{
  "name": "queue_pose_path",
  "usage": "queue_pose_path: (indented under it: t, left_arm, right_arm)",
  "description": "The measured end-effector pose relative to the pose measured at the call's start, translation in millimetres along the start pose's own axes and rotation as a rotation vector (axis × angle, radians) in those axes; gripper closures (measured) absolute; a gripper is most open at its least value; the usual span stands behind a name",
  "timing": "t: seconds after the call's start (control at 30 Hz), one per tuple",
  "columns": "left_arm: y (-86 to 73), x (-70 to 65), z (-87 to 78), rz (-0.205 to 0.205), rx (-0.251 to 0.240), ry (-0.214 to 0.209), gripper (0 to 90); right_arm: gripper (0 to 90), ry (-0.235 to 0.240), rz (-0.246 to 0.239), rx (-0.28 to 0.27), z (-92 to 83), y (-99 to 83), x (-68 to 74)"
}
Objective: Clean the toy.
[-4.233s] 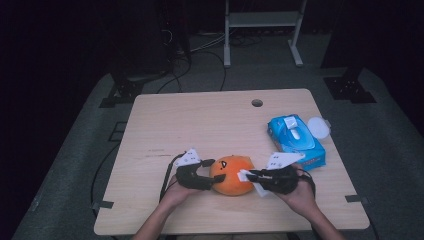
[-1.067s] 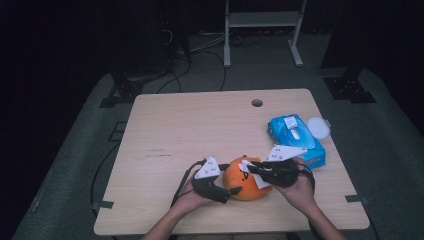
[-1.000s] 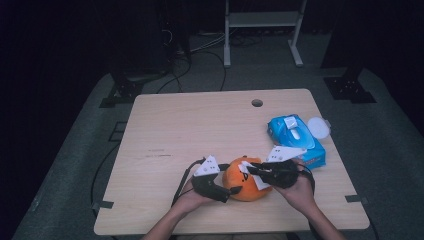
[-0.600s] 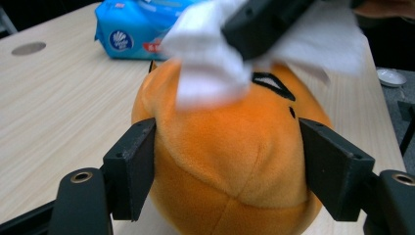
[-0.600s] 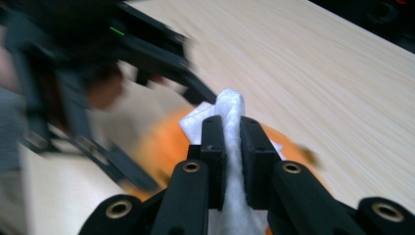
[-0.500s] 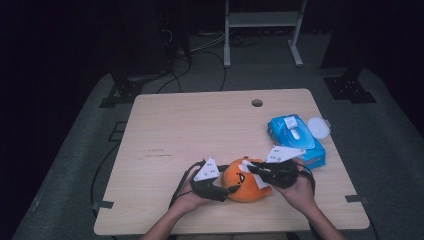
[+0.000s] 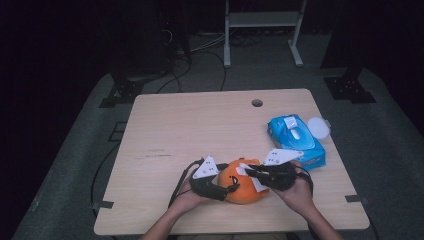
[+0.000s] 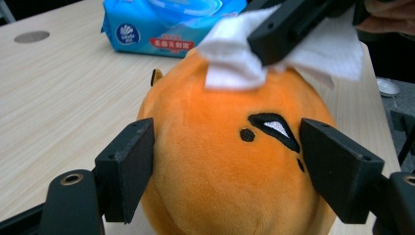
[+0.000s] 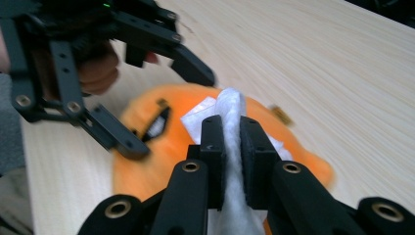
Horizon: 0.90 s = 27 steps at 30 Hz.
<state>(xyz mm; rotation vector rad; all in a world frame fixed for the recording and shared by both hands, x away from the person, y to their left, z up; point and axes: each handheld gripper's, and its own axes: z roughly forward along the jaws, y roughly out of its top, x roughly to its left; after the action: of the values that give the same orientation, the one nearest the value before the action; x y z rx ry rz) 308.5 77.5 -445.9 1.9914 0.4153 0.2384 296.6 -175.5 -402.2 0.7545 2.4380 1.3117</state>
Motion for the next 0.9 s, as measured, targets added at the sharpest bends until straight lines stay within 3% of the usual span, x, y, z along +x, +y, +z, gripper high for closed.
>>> queue_pose_path:
  t: [0.07,0.2,0.3,0.37,0.43,0.53,0.7,0.9]
  left_arm:
    - [-3.2,4.6,-2.4,-0.012,0.004,-0.006,24.1]
    - [0.8,6.3,-4.6,-0.034,-0.012,-0.016,19.5]
    - [6.7,2.6,-6.1,-0.013,-0.057,-0.017,17.7]
    - [6.3,0.4,-5.1,0.016,-0.037,-0.016,22.1]
    - [2.8,2.5,-4.2,0.000,-0.022,-0.017,24.9]
    - [0.1,6.1,-4.8,-0.017,-0.017,-0.020,26.7]
    - [-5.0,14.2,-8.7,-0.051,-0.009,-0.027,26.9]
    - [-8.6,17.4,-11.0,-0.067,-0.006,-0.035,26.8]
  right_arm:
    - [81.0,-0.023,0.026,0.005,-5.9,-6.4,-8.7]
    - [81.0,-0.002,0.073,-0.006,-7.4,-9.9,-11.2]
    - [81.0,0.033,0.049,-0.018,-2.0,-4.3,1.0]
    - [80.8,0.059,0.033,-0.026,-0.5,-0.4,7.4]
    - [80.8,0.046,0.001,-0.014,-0.7,0.9,9.3]
    - [80.8,0.028,0.023,-0.012,-2.6,-3.5,-0.8]
    - [80.8,0.013,0.105,-0.009,-8.9,-16.5,-21.2]
    - [80.7,0.025,0.101,-0.010,-8.5,-14.6,-18.1]
